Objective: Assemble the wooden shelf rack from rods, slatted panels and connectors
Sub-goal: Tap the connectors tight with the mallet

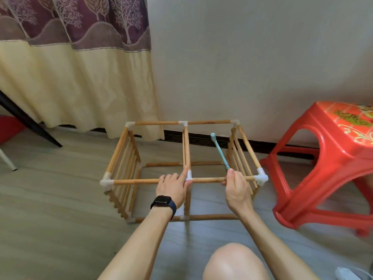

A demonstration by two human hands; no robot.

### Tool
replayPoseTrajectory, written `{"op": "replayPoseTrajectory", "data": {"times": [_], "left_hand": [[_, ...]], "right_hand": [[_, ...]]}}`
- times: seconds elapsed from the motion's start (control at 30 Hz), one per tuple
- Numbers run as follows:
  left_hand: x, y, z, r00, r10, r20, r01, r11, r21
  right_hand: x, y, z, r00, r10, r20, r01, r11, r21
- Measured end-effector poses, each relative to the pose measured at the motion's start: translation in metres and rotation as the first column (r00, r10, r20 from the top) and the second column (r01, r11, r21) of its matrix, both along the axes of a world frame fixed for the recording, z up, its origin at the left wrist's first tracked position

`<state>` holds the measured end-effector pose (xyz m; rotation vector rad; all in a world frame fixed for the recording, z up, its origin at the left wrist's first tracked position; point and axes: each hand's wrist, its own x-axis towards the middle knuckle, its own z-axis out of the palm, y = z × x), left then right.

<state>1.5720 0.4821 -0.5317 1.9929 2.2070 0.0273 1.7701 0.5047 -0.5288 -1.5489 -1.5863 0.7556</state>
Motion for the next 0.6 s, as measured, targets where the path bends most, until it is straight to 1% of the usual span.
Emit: {"op": "replayPoseTrajectory", "data": {"times": [0.1,0.13,0.2,0.3,0.4,0.5,0.6], "left_hand": [[0.004,-0.002,-0.005,1.0,0.018,0.02,-0.018,1.0,0.005],[0.005,-0.002,-0.006,0.999,0.028,0.034,-0.029,1.0,0.01],[0.008,-0.003,-0.008,0.998,0.015,0.057,-0.016,1.0,0.019],[0.021,-0.004,-0.013,0.997,-0.074,0.013,0.073,0.996,0.042],[0.03,-0.001,-0.014,0.997,-0.064,0.035,0.063,0.997,0.043],[0.033,0.0,-0.014,0.997,-0.054,0.053,0.052,0.998,0.033],[0.031,-0.002,-0.016,0.997,-0.061,0.047,0.06,0.998,0.026]], "right_hand": [[0.031,-0.026,0.01,1.0,-0.015,-0.025,0.013,0.996,-0.093],[0.043,-0.036,0.008,0.999,-0.034,-0.005,0.033,0.995,-0.097],[0.066,-0.052,0.0,0.993,-0.101,0.063,0.106,0.99,-0.087],[0.097,-0.064,-0.01,0.969,-0.188,0.159,0.199,0.978,-0.062],[0.115,-0.063,-0.011,0.932,-0.245,0.267,0.274,0.958,-0.078],[0.127,-0.058,-0.008,0.88,-0.196,0.432,0.291,0.942,-0.165],[0.13,-0.054,0.004,0.846,-0.133,0.516,0.269,0.943,-0.197]]}}
